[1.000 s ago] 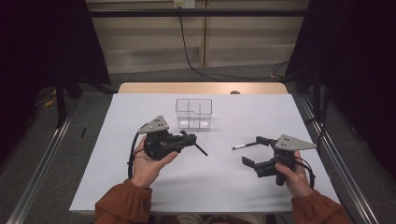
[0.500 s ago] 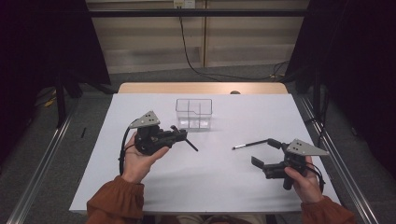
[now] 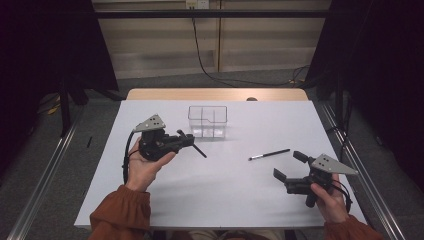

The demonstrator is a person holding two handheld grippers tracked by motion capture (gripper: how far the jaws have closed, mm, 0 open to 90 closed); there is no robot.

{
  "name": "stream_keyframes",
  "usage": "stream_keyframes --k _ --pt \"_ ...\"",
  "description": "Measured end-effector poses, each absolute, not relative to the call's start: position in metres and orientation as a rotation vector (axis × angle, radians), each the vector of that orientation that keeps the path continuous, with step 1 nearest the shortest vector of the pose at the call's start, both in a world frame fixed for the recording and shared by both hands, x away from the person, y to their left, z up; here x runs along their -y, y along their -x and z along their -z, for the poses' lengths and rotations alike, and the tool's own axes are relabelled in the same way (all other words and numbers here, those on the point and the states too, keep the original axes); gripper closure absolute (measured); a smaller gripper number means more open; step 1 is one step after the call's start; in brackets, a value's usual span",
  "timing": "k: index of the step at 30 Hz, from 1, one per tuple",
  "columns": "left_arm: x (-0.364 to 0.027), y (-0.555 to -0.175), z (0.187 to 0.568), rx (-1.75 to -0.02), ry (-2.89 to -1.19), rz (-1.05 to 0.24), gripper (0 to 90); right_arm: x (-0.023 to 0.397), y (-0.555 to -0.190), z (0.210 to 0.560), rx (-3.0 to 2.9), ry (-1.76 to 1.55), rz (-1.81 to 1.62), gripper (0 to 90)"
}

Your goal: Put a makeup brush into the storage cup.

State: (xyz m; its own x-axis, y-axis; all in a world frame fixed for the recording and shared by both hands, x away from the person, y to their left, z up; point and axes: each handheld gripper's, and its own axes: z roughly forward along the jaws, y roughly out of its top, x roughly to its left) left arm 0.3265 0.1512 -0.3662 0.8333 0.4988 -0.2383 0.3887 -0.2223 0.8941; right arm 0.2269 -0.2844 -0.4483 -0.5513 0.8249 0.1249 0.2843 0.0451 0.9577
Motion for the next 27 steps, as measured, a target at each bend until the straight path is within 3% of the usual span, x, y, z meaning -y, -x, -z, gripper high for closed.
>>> stream_keyframes --k 27 --pt "-0.159 -0.358 0.337 -0.708 -1.832 -0.213 83.9 0.286 -0.225 0.448 -1.859 -1.093 -1.536 0.1"
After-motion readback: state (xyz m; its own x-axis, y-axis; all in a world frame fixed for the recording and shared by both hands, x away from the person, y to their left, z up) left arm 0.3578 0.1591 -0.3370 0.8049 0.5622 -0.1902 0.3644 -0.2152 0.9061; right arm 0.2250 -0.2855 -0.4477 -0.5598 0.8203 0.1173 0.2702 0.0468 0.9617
